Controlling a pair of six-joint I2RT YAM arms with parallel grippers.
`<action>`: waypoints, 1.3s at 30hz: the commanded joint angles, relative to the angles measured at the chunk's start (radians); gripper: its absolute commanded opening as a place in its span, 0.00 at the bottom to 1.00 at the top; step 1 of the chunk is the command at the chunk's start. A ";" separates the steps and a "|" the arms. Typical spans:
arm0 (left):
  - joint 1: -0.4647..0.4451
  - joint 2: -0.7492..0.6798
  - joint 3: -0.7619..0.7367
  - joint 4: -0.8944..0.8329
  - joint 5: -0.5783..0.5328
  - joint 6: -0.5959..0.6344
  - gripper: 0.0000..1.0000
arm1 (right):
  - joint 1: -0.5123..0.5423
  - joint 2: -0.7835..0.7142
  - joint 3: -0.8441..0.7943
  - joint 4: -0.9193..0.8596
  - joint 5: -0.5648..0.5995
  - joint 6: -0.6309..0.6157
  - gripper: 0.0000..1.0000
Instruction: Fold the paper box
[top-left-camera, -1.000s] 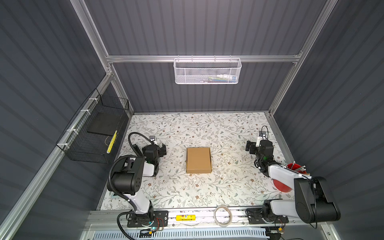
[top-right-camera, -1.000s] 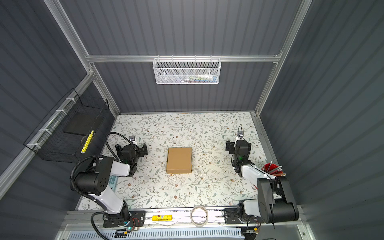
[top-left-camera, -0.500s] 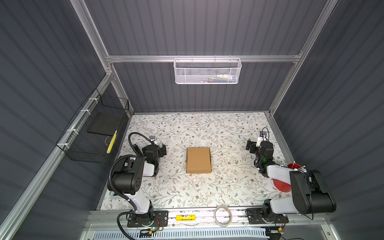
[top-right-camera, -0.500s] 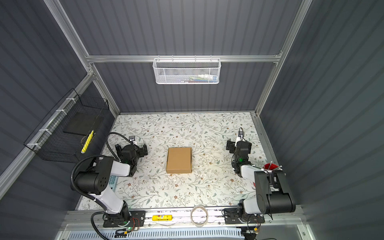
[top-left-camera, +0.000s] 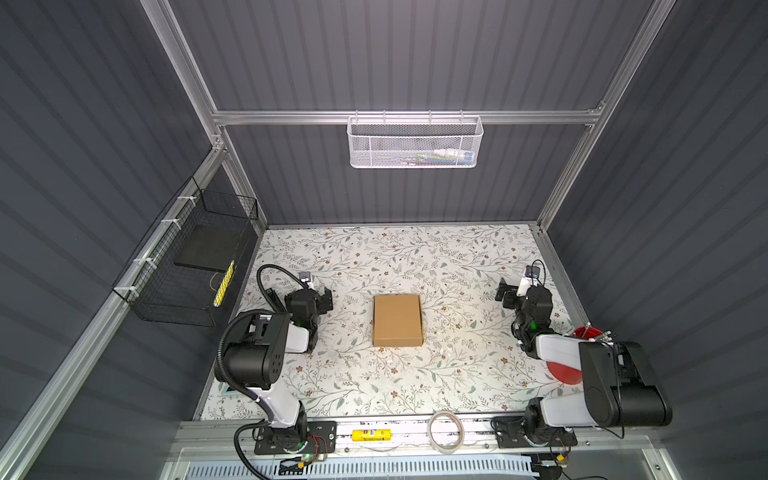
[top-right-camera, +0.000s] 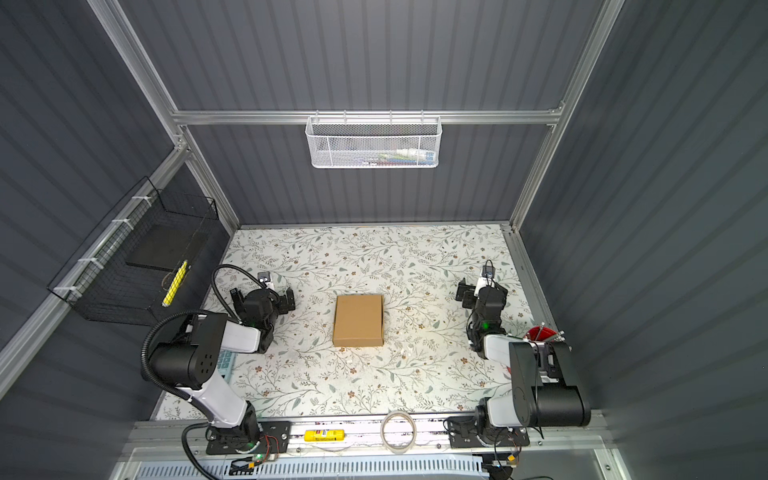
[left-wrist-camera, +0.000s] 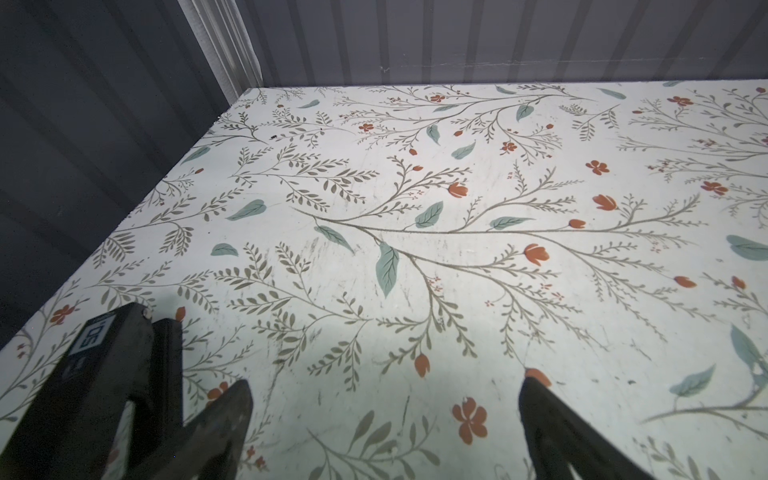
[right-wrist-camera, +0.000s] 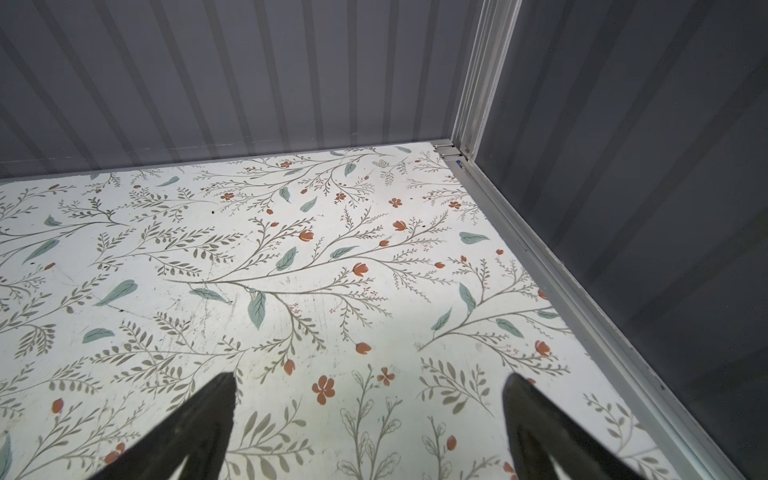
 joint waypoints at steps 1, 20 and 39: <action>0.007 0.012 0.009 0.005 0.003 0.007 1.00 | -0.015 0.007 -0.023 0.066 -0.036 0.025 0.99; 0.007 0.011 0.009 0.006 0.003 0.007 1.00 | -0.025 0.041 -0.047 0.139 -0.058 0.027 0.99; 0.007 0.012 0.008 0.007 0.004 0.009 1.00 | -0.025 0.042 -0.047 0.140 -0.055 0.027 0.99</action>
